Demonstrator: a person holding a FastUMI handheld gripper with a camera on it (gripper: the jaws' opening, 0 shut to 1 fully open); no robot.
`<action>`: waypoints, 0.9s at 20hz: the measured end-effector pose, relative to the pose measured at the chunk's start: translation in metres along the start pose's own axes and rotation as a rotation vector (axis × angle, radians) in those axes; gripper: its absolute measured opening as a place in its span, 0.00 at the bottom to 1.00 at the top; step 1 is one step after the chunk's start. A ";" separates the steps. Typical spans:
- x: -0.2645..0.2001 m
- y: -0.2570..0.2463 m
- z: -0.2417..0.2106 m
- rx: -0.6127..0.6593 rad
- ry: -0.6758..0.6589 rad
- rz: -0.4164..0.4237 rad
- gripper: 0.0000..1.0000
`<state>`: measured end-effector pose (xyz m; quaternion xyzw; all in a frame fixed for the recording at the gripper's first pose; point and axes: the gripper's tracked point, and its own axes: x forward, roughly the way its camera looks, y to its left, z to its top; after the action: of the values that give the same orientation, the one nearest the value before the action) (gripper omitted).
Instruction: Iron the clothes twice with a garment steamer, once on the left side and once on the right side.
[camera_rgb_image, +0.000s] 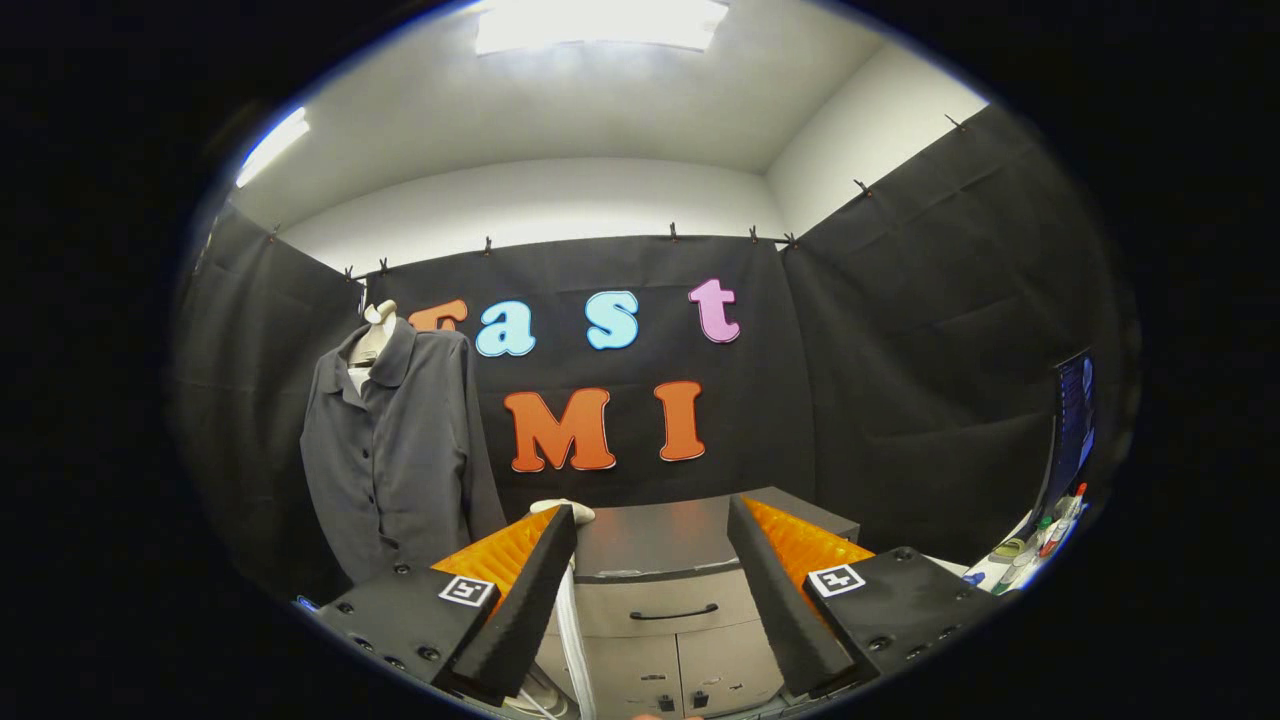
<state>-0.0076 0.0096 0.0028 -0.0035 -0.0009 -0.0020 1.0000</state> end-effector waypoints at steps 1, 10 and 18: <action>0.001 0.002 0.001 -0.001 0.000 0.000 0.98; 0.011 0.014 -0.010 0.015 0.035 0.020 0.98; 0.070 0.057 0.001 -0.006 0.070 0.081 0.98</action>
<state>0.0626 0.0668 0.0031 -0.0067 0.0342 0.0383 0.9987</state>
